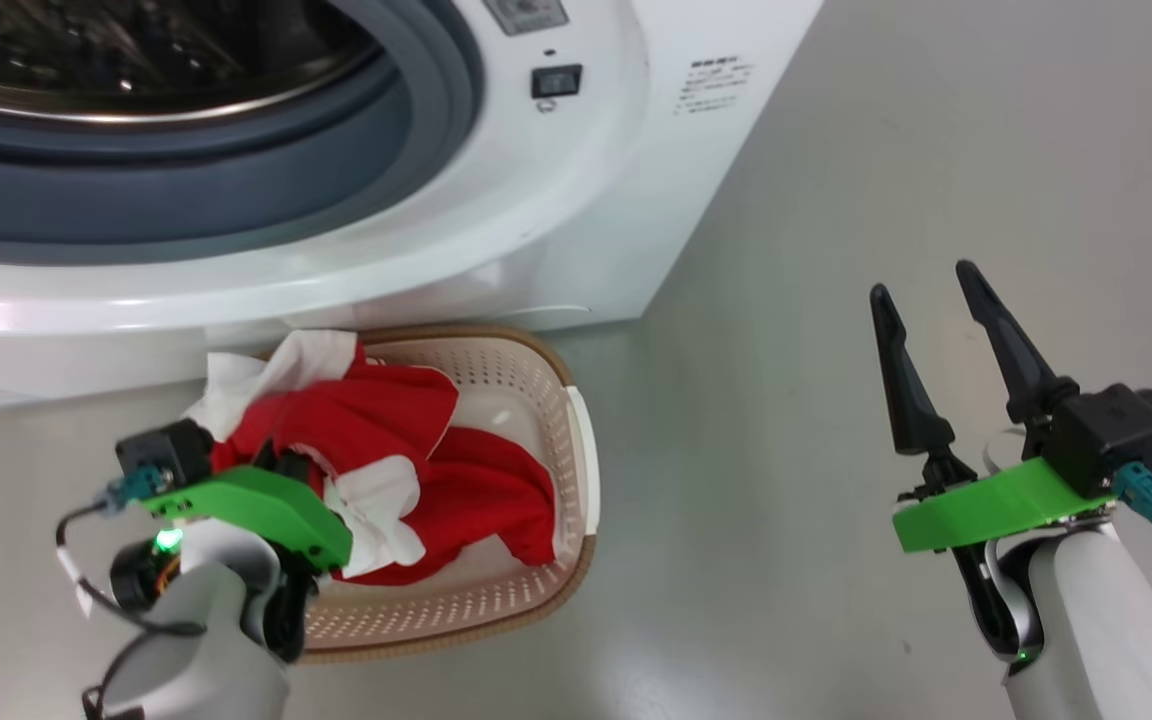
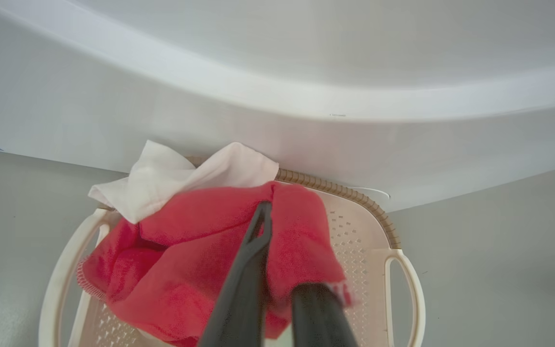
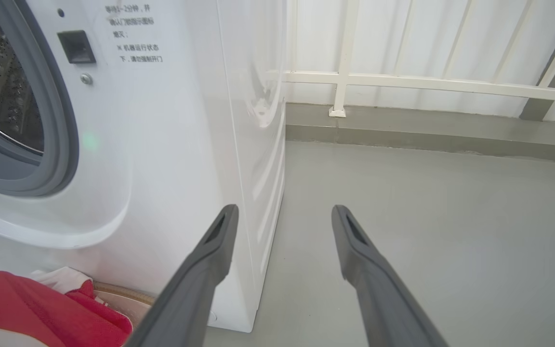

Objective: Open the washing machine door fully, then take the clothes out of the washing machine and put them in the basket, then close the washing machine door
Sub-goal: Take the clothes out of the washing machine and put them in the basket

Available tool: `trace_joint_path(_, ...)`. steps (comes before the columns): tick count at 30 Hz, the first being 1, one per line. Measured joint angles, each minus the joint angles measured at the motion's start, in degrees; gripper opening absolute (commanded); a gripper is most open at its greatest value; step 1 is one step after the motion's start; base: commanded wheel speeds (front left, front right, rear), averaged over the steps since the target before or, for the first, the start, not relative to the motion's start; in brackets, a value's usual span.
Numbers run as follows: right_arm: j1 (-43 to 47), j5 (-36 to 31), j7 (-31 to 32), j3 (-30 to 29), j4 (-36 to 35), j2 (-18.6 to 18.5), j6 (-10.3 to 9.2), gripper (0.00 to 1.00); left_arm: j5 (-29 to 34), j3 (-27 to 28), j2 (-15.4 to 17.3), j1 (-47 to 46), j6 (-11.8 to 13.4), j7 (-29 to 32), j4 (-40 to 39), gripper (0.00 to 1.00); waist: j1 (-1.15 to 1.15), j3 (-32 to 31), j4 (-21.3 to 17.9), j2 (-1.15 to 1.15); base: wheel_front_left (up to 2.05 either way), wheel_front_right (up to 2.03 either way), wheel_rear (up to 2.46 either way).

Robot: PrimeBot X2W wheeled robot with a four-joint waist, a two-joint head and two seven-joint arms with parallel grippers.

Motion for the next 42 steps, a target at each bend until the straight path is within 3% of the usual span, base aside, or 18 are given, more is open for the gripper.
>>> trace_joint_path(6,-1.86,1.40,0.00,0.51,-0.09,0.01,0.00,1.00,1.46,-1.59,1.25,-5.27,0.00,2.18,7.86,0.00,0.00,2.88,-1.79,0.00,0.00,0.00,0.00)
trace_joint_path(8,-2.14,1.42,0.00,0.48,-0.09,0.00,0.00,1.00,1.51,-2.05,1.27,-6.06,0.00,3.88,9.37,0.16,0.00,3.94,-2.32,0.00,0.00,0.00,0.00)
trace_joint_path(10,-2.44,1.49,0.00,0.56,-0.08,0.01,0.00,1.00,1.57,-2.50,1.34,-6.63,0.00,5.17,10.33,0.15,0.00,4.99,-2.83,0.00,0.00,0.00,0.00)
trace_joint_path(13,-3.39,1.94,0.00,1.01,-0.22,0.01,0.00,1.00,1.57,-2.80,1.76,-7.31,0.01,6.78,10.95,0.20,0.00,6.48,-3.64,0.00,0.00,0.00,0.00)
trace_joint_path(18,-4.11,3.00,0.00,1.58,-0.38,0.02,0.00,1.00,1.58,-3.04,2.89,-8.24,0.08,7.19,11.52,0.41,0.00,8.62,-5.02,0.00,0.00,0.00,0.00)
trace_joint_path(19,-4.11,3.01,0.00,1.58,-0.38,0.02,0.00,1.00,1.58,-3.07,2.87,-8.32,0.09,7.21,11.58,0.49,0.00,8.94,-5.26,0.00,0.00,0.00,0.00)
trace_joint_path(20,-4.11,3.04,0.00,1.57,-0.38,0.01,0.00,1.00,1.58,-3.15,2.82,-8.42,0.25,7.37,11.65,0.82,0.00,9.22,-5.47,0.00,0.00,0.00,0.00)
trace_joint_path(21,-4.11,3.09,0.00,1.55,-0.38,0.02,0.00,1.00,1.58,-3.23,2.78,-8.51,0.68,7.55,11.69,1.00,0.00,9.46,-5.65,0.00,0.00,0.00,0.00)
trace_joint_path(29,-4.11,2.94,0.00,0.41,0.23,0.02,0.00,1.00,1.57,-4.07,2.02,-9.27,0.93,4.31,11.98,1.00,0.00,8.36,-5.05,0.00,0.00,0.00,0.00)
trace_joint_path(42,-3.65,2.31,0.00,-1.30,1.91,0.01,0.00,1.00,0.04,-5.50,0.45,-6.82,0.00,-0.04,8.82,1.00,0.00,1.46,-1.15,0.00,0.00,0.00,0.00)
